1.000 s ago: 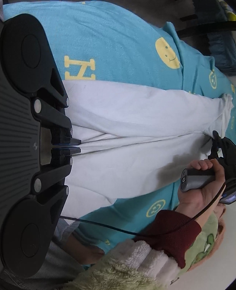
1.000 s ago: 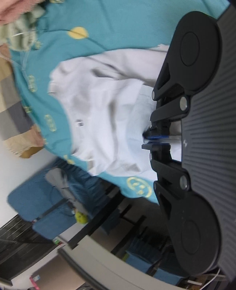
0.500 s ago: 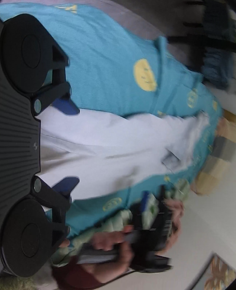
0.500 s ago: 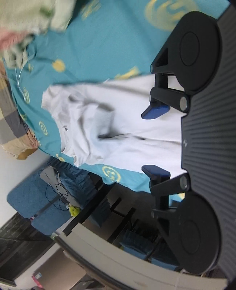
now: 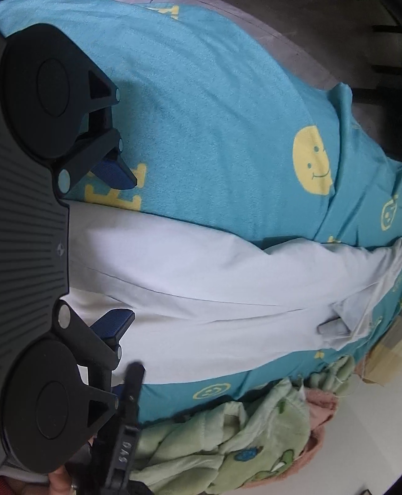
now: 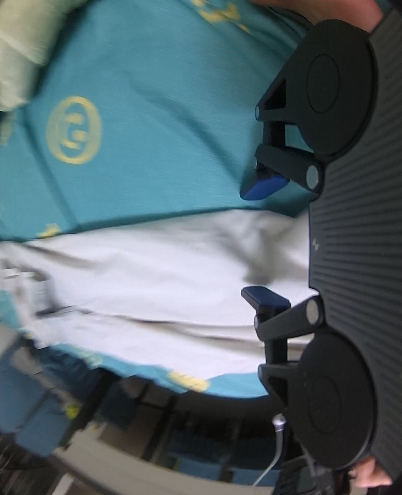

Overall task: Fold clothes
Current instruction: 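Release the hem and reposition the left gripper at the hem, then grasp the hem with both grippers and lift it toward the collar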

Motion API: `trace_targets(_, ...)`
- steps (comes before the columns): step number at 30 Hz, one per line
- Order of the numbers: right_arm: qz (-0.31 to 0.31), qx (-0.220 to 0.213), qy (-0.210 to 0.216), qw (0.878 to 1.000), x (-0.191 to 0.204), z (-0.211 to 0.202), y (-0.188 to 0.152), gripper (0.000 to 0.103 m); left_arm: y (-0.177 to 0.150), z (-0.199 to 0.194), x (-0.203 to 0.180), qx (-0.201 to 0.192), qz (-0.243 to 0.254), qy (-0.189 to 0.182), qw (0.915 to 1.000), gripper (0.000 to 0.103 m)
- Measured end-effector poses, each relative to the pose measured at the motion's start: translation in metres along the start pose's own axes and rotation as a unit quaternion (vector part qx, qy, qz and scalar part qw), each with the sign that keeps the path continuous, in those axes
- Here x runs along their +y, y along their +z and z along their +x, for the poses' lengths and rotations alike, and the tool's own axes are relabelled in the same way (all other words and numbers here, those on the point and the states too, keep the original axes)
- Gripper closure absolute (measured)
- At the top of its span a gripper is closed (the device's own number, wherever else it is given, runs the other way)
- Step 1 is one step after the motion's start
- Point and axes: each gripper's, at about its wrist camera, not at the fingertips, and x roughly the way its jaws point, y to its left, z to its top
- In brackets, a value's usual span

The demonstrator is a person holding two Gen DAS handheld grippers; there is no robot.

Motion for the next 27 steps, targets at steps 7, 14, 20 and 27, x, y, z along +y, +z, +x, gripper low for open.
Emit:
trace_targets(7, -0.016, 0.057, 0.016, 0.998, 0.017, 0.008, -0.027, 0.037, -0.018, 0.003, -0.012, 0.053, 0.048, -0.001, 0.9974, 0.040)
trace_targets(14, -0.178, 0.080, -0.056, 0.979, 0.068, 0.006, -0.057, 0.088, -0.030, -0.004, -0.027, 0.066, 0.066, 0.021, 0.9955, 0.094)
trace_targets(20, -0.155, 0.029, -0.011, 0.988, 0.063, -0.044, -0.043, 0.094, -0.035, -0.048, -0.054, 0.005, 0.060, 0.013, 0.9981, 0.095)
trace_targets(27, -0.111, -0.065, 0.059, 0.990, 0.054, -0.134, -0.021, 0.095, -0.033, -0.121, -0.079, -0.094, 0.020, -0.036, 0.9947, 0.095)
